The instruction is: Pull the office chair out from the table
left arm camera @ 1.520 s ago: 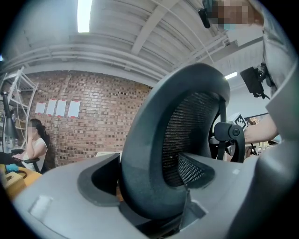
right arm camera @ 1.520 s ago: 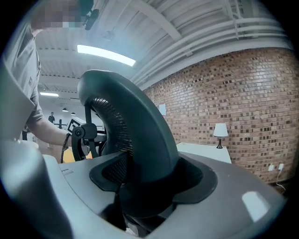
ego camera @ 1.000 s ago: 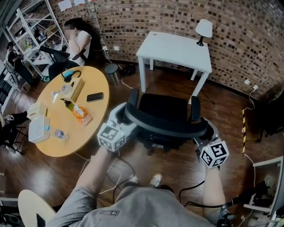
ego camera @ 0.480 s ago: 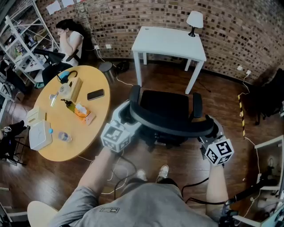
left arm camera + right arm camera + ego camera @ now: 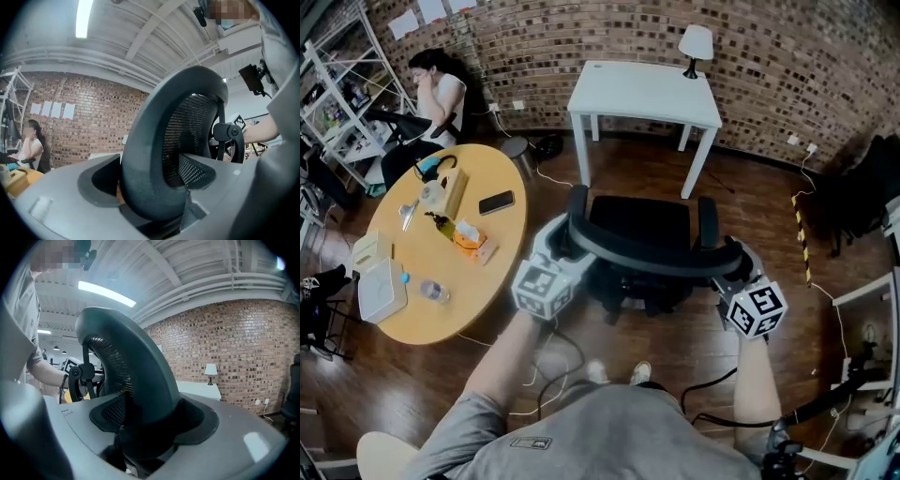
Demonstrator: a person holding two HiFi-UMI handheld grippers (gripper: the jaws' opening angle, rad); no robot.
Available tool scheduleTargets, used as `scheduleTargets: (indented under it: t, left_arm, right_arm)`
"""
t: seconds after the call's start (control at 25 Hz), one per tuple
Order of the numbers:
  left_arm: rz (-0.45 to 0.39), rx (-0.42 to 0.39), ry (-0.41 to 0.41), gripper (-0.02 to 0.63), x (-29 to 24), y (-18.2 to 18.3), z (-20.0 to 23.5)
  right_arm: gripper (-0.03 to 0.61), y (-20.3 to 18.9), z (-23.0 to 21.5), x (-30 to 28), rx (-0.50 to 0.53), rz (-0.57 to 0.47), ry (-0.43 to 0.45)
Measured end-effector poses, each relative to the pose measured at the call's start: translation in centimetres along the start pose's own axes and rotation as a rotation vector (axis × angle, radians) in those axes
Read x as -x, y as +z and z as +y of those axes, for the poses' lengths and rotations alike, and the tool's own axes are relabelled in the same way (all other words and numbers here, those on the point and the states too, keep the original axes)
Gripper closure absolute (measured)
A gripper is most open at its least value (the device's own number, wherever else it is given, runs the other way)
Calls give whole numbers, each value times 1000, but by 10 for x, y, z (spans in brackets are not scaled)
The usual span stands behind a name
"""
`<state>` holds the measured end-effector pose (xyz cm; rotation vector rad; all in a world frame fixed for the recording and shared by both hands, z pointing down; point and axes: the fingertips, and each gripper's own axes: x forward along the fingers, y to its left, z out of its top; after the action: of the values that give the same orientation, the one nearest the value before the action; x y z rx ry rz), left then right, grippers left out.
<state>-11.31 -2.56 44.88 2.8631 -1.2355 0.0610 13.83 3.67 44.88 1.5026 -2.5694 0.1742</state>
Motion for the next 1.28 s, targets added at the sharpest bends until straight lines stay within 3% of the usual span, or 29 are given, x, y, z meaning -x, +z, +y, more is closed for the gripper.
scheduleTargets:
  t: [0.28, 0.56, 0.72, 0.84, 0.96, 1.16, 1.28]
  left_arm:
    - [-11, -5, 10, 230, 2, 1, -3]
    - [-24, -52, 80, 229, 33, 5, -14]
    - [-29, -32, 45, 238, 49, 0, -36]
    - [-39, -20, 17, 295, 54, 2, -55]
    - [-48, -5, 20, 408, 63, 14, -77]
    - [-57, 22, 64, 576, 85, 25, -125]
    - [-61, 29, 85, 611, 93, 23, -163]
  right_arm:
    - [252, 0, -2, 2, 9, -13, 6]
    - [245, -1, -4, 39, 46, -12, -83]
    - [284, 2, 8, 65, 31, -33, -119]
    - [355, 4, 28, 75, -13, -62, -84]
    - [436, 9, 61, 74, -21, -80, 6]
    - [498, 11, 112, 85, -1, -99, 172]
    - [543, 9, 131, 106, 22, -101, 241]
